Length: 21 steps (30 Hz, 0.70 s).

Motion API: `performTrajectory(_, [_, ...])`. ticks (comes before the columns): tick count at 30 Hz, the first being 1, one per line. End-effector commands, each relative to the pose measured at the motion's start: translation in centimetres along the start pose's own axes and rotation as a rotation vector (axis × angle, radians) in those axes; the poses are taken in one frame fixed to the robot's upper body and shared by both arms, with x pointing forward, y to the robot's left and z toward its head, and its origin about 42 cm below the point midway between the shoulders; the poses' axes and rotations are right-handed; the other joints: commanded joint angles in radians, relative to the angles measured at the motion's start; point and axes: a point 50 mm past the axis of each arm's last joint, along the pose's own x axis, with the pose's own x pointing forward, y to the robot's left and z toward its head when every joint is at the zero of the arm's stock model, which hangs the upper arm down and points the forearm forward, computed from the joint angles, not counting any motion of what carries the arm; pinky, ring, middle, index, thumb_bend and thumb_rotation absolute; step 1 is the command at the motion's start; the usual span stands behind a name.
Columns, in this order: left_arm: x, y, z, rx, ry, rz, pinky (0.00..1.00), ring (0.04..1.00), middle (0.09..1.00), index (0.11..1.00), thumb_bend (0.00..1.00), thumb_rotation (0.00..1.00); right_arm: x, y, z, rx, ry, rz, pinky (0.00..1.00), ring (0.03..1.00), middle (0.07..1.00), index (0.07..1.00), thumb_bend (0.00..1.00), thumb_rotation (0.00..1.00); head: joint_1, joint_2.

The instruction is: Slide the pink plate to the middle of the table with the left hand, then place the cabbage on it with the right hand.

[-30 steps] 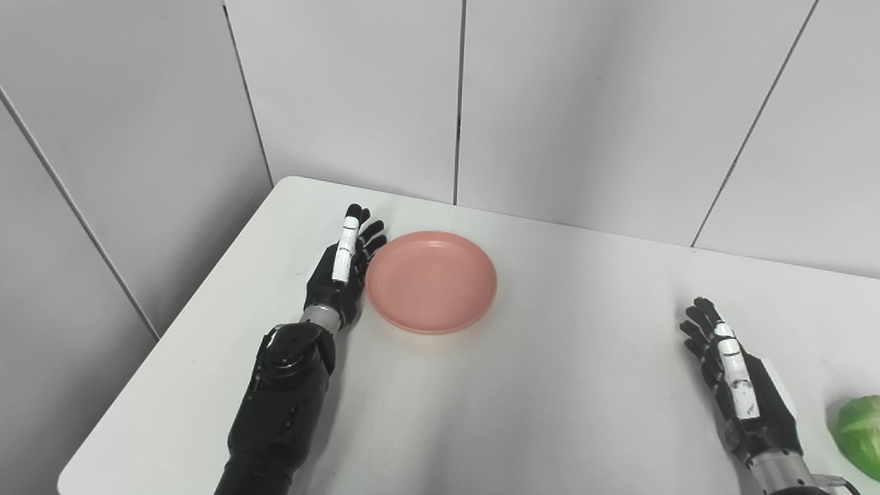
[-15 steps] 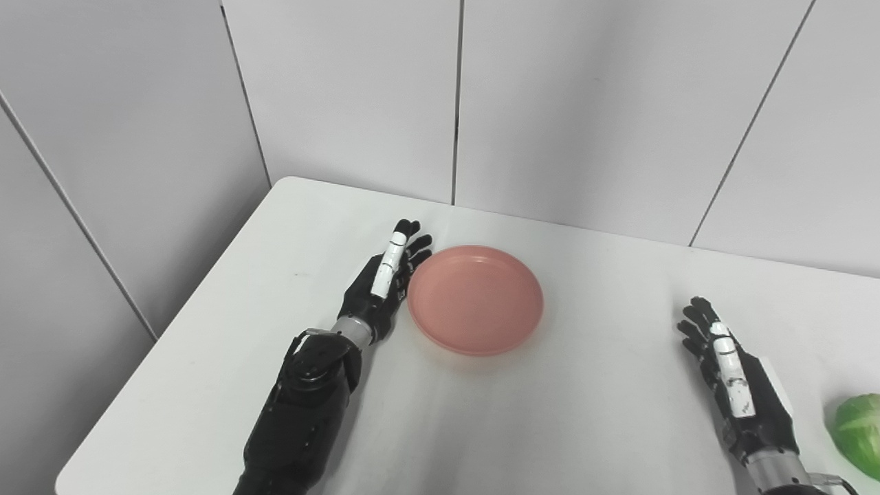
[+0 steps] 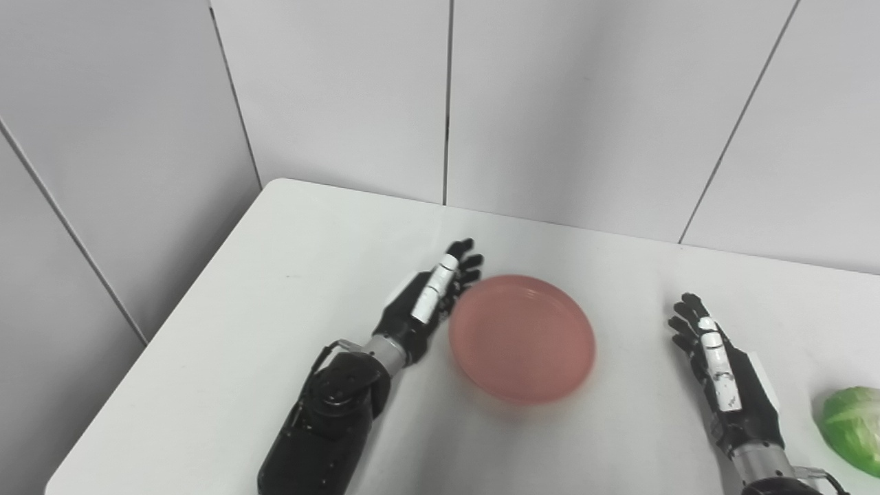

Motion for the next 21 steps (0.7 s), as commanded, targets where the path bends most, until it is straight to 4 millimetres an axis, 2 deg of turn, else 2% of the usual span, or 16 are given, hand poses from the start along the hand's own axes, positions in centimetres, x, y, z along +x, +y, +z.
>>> performTrajectory(1, [0.4,-0.4,1.3,0.006,-0.055,-0.032,0.97,0.966,0.972,0.98,0.72,1.0,0.1,0.5,-0.2,0.002,0.012,0.02,0.93,0.91,0.929,0.928,0.34,1.0,-0.01,0.002])
performTrajectory(2, [0.4,-0.8,1.0,0.006,-0.051,-0.049,0.97,0.966,0.971,0.979,0.72,1.0,0.1,0.6,-0.2,0.002,0.013,0.018,0.92,0.91,0.929,0.928,0.34,1.0,-0.022,0.004])
performTrajectory(3, [0.4,-1.9,0.1,-0.003,-0.047,-0.064,0.98,0.972,0.972,0.976,0.72,1.0,0.1,0.9,-0.2,-0.001,0.016,0.018,0.93,0.908,0.928,0.926,0.36,1.0,-0.07,0.014])
performTrajectory(6, [0.1,-3.6,-1.3,-0.022,-0.049,-0.078,0.93,0.943,0.96,0.965,0.69,1.0,0.1,1.5,-0.2,0.0,0.022,0.016,0.91,0.908,0.931,0.926,0.36,1.0,-0.086,0.017])
performTrajectory(11, [-0.3,-4.3,-2.7,-0.057,-0.033,-0.085,0.97,0.97,0.974,0.983,0.7,1.0,0.2,1.9,-0.1,-0.035,0.009,0.018,0.89,0.892,0.921,0.918,0.35,1.0,-0.116,0.023])
performTrajectory(17, [-0.7,-4.8,-3.3,-0.072,-0.015,-0.102,0.96,0.967,0.973,0.981,0.71,1.0,0.3,2.2,-0.1,-0.035,0.014,0.021,0.9,0.895,0.923,0.92,0.35,1.0,-0.135,0.027])
performTrajectory(21, [-0.9,-4.8,-3.5,-0.076,-0.002,-0.113,0.97,0.968,0.975,0.983,0.73,1.0,0.3,2.3,-0.1,-0.054,0.019,0.019,0.87,0.883,0.914,0.918,0.36,1.0,-0.146,0.029])
